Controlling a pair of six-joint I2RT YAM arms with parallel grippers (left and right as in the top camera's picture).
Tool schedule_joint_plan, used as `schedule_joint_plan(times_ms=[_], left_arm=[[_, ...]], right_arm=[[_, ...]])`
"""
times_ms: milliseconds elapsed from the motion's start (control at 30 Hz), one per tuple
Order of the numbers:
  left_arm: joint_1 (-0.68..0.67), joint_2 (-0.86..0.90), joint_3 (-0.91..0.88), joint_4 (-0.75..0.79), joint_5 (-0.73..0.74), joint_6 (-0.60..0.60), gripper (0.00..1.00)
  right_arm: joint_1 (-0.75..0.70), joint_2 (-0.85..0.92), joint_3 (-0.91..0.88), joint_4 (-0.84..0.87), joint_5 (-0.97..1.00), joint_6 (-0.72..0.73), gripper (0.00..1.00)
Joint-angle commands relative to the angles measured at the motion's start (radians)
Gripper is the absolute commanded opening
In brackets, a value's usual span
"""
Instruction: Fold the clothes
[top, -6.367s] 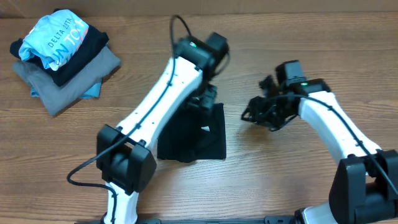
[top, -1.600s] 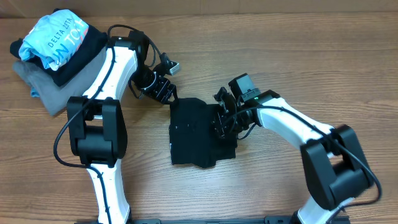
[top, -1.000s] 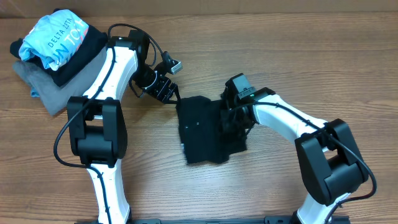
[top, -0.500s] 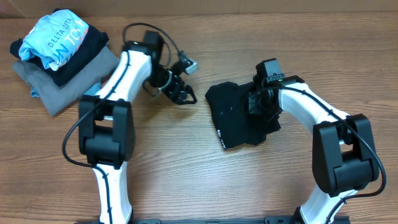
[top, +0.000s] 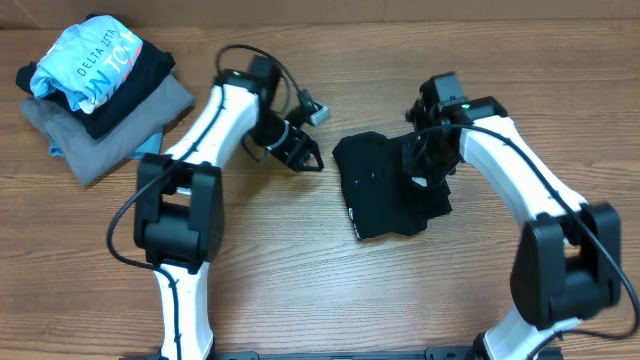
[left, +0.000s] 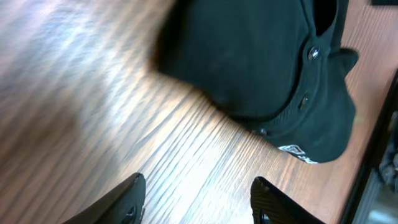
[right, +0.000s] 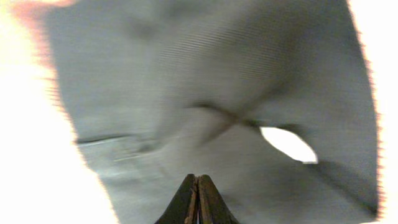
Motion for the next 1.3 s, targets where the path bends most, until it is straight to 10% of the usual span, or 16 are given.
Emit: schedule_joint_plan(times_ms=[0,600,1033,1267], left_arm=[[0.038,-0.014,0.085,-0.047,-0.006,-0.023,0.60],[0.060,-0.014,0.095,-0.078,-0.023,-0.023,0.73],[-0.045,-0.014,0.094,-0.012,-0.010,-0.022,0.82],[-0.156,-0.010,0.092,0.013,-0.005,0.044,0.80]], right_arm=[[0.041,-0.034,0.017,0.024,-0.231,0.064,0.04],[0.132,0.177,-0.291,0.186,0.045,0.137,0.04],[0.120,-0.162,-0.290,-0.005,0.119,0.021,0.05],[0.097,-0.344,-0.290,-0.004,0.031,0.138,0.23]])
